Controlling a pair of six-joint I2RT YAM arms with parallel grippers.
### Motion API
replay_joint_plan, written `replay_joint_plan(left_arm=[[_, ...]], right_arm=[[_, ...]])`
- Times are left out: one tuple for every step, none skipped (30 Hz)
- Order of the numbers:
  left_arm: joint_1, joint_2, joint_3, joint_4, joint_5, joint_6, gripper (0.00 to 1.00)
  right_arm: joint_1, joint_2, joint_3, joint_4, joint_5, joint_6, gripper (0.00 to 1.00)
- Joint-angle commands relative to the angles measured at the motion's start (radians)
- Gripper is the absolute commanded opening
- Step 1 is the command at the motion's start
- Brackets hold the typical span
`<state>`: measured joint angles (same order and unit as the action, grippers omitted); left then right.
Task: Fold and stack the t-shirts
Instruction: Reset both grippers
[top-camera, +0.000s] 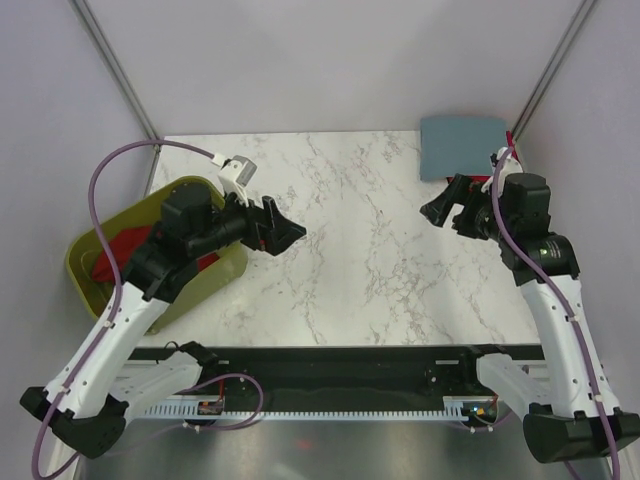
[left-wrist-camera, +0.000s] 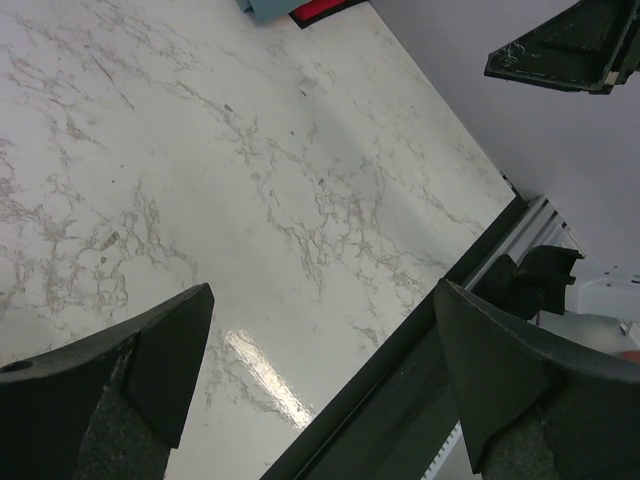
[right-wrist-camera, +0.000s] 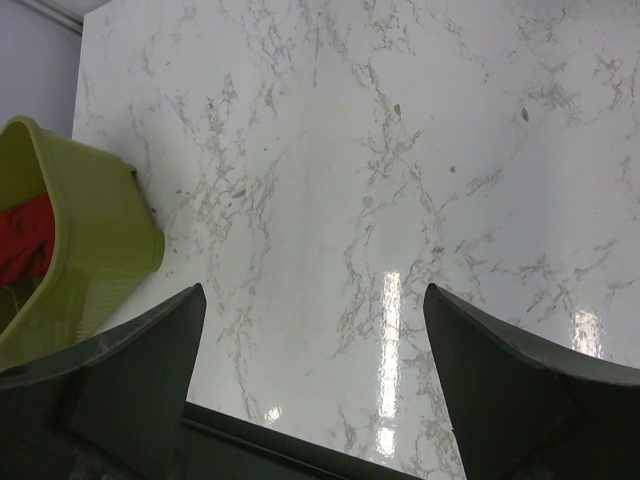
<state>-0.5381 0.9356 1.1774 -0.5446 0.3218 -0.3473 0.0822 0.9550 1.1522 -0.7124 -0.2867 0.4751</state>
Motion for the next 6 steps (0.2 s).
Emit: replay_joint_plan(left_arm=[[0.003, -0.024, 0.019, 0.009, -0.027, -0.012, 1.00], [0.003, -0.023, 0.021, 0.011, -0.026, -0.012, 1.00], [0.003, -0.021, 0.024, 0.011, -0.023, -0.012, 1.00], [0.003, -0.021, 0.024, 0.011, -0.024, -0.012, 1.00], [0.003, -0.020, 0.024, 0.011, -0.024, -0.015, 1.00], [0.003, -0.018, 0.025, 0.012, -0.021, -0.019, 1.00]], right_arm=[[-0.001, -0.032, 0.020, 0.031, 0.012, -0.004, 0.98], [-0.002, -0.039, 0.018, 0.034, 0.014, -0.007, 0.98], [-0.002, -0.044, 0.020, 0.033, 0.017, -0.009, 0.98], [-0.002, -0.047, 0.018, 0.033, 0.023, -0.015, 0.98], [-0.002, -0.055, 0.017, 0.033, 0.041, -0.015, 0.98], [-0.002, -0.058, 0.015, 0.033, 0.052, -0.015, 0.98]])
